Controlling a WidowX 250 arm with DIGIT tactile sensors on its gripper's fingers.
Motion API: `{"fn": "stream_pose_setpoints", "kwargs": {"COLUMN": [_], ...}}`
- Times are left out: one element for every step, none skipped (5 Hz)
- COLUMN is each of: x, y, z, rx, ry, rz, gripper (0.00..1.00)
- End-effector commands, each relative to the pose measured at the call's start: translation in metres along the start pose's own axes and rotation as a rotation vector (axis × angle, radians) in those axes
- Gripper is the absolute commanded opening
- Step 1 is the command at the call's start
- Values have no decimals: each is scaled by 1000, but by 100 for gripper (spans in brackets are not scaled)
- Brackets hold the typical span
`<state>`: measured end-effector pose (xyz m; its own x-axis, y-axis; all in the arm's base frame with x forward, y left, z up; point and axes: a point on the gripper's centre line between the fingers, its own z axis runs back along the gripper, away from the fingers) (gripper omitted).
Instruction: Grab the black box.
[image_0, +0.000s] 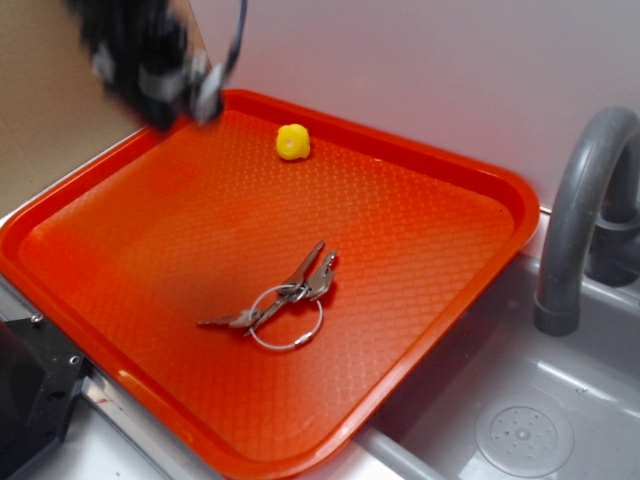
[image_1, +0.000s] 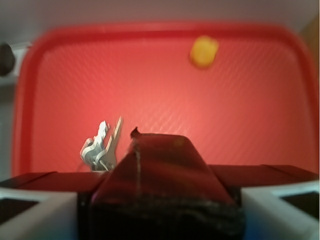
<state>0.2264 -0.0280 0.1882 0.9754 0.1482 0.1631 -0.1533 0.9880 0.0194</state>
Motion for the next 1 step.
{"fn": "stream_pose_setpoints", "kwargs": {"x": [13], "y": [16], "z": [27], "rx": [9], "ry": [29], "rz": [27], "gripper": [0]}}
